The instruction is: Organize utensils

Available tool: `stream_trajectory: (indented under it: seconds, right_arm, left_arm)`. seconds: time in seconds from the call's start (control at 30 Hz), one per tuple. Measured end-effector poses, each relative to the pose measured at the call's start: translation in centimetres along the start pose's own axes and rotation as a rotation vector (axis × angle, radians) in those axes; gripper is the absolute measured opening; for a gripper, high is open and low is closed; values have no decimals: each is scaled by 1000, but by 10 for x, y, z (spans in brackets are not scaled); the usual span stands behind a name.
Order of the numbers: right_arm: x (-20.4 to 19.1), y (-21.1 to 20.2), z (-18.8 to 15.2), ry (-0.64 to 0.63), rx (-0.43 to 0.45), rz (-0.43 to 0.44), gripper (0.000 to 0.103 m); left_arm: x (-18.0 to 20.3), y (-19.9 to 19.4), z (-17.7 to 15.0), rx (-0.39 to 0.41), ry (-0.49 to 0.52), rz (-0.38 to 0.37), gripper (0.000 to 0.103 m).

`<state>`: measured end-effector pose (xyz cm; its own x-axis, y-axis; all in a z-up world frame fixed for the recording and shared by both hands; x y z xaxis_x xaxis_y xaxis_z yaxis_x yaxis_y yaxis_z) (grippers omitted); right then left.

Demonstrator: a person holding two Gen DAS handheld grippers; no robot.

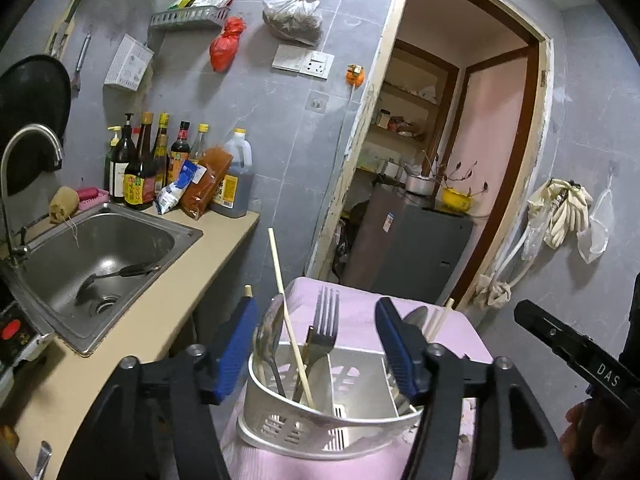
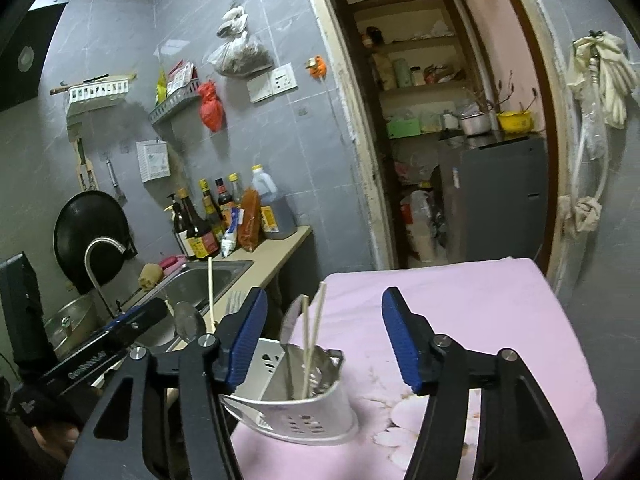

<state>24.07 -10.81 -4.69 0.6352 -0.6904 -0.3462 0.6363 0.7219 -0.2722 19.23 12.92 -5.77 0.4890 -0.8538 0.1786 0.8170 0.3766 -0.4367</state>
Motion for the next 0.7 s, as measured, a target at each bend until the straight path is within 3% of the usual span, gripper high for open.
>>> stream_trajectory:
  seconds: [0.13,0.23,0.37,0.7]
  right_arm:
    - [5,-20,0,-4,3,-33,72]
    - [8,-37,-2,-5,0,-49,75]
    - [12,-64,-7,-2,-5,-75,95]
    - [15,-137,-24,-2,-21,-114,99]
  left_arm:
    - [6,-15,-2,-10,30,15,82]
    - [11,-30,-8,-20,58,28,91]
    - [18,-51,-16,-37,85,43,99]
    - [27,-115,-38,-52,97,72,100]
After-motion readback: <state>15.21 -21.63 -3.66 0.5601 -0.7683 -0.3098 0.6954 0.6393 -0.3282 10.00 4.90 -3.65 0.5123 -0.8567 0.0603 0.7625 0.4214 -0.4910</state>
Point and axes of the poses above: each gripper's, at about its wrist camera, not at the fingertips, and y roughly the way its jaws point, x to its right, z to its top, the point moved 4 cm from there along y, roughly the way its jaws point, and after that the axes turned 14 degrees about z, right-handed, at the moved point
